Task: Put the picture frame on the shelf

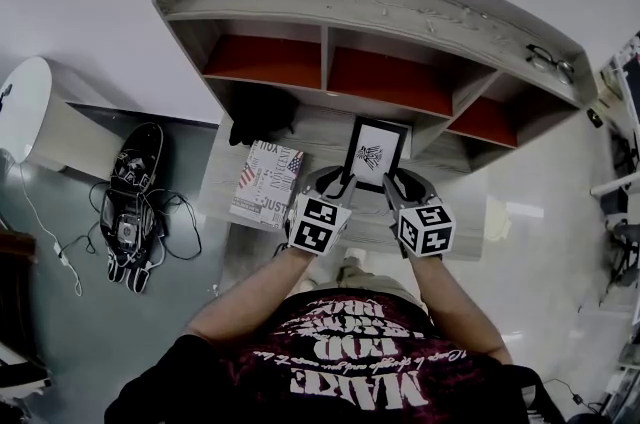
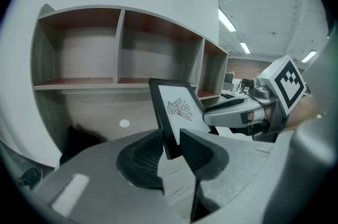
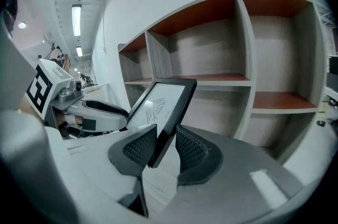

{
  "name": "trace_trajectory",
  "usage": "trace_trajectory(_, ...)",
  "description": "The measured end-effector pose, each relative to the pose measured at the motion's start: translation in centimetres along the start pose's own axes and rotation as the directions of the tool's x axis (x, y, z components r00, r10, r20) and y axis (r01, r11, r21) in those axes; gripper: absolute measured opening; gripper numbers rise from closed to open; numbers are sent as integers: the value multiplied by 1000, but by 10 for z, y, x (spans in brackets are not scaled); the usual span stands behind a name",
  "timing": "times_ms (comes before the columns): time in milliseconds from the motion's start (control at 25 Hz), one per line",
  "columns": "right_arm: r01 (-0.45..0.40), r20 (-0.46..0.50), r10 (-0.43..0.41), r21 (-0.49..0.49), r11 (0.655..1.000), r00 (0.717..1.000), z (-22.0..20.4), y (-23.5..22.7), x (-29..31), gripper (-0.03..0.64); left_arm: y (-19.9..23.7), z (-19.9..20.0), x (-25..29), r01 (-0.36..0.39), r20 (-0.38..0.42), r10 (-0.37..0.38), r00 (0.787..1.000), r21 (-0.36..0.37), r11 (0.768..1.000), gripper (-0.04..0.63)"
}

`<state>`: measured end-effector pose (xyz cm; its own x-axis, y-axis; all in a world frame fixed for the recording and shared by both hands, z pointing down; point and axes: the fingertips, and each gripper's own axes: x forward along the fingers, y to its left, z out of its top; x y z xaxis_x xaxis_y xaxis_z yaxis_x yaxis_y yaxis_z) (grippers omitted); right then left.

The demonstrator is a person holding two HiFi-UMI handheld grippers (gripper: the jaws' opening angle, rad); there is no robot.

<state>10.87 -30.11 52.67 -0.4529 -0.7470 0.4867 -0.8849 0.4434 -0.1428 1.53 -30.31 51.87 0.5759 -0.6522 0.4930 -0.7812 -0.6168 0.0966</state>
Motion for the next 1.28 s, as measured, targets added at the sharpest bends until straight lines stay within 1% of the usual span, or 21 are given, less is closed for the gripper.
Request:
trace_trajectory(320,11,53,-9,-22,1000,999,30,-14,-2,137,3,31,8,2,45,-2,999,8,1000,104)
trace_trajectory(480,17,69,-15,-27,999,997,42,-24,1,135,3,42,17,17,53,-17,998,-3,1000,104)
trace_trajectory(640,16,79,-15,-21,1000,997,50,-35,4,137,6,53,28,16,51,-16,999,8,1000,104)
trace_trajectory(840,8,86,-8,-7,1000,996,59,-50,8,135,6,66,40,33,48,-31,998,-27,999,104)
trace_trajectory(1160,-37,103,35,20,999,994,83,-71,23,137,18,89,62,28,43,-25,999,-74,997,104)
trace_trajectory(1280,-42,101,39,25,999,994,92,-82,30,135,22,100,71,30,47,-26,999,-89,996,104)
